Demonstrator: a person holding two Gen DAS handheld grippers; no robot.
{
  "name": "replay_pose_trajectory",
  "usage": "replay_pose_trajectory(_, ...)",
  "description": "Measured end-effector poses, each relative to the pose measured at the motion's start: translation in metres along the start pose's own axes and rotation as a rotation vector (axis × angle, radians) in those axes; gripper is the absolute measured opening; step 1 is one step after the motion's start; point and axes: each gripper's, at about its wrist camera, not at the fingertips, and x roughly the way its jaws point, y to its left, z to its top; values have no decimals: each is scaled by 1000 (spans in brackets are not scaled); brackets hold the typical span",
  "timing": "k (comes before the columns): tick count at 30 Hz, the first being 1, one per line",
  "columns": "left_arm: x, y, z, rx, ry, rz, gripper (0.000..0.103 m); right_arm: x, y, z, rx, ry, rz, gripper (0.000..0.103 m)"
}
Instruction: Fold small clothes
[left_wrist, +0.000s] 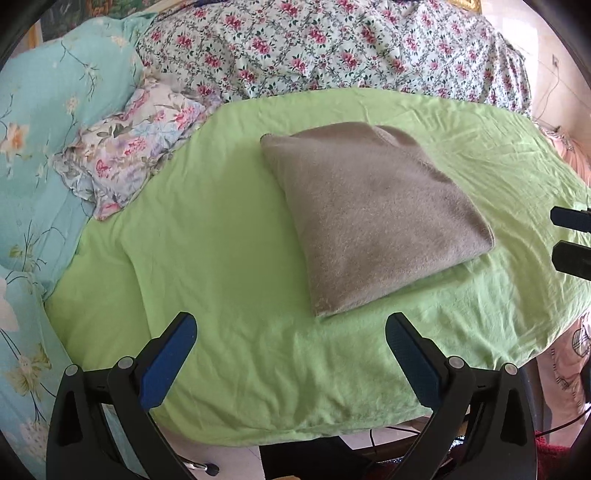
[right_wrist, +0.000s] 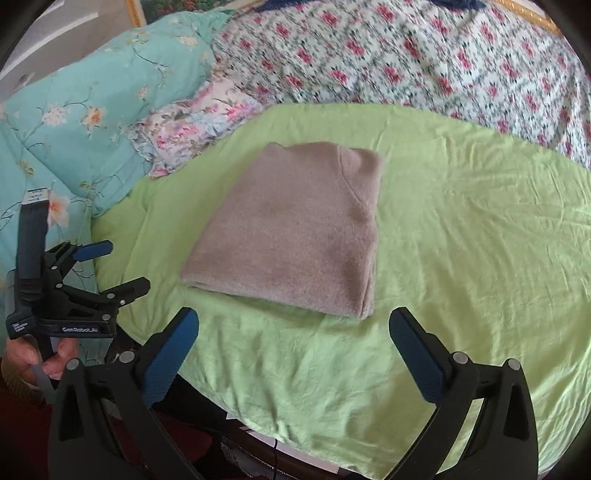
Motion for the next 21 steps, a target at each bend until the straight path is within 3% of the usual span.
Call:
replay_pose_trajectory(13,33,-1,-6,-35,67,13,102,37,-8,-13,56,73,23,103)
replay_pose_trajectory(21,28,-2,10,-42,27,15,102,40,1,3,8,55,38,103)
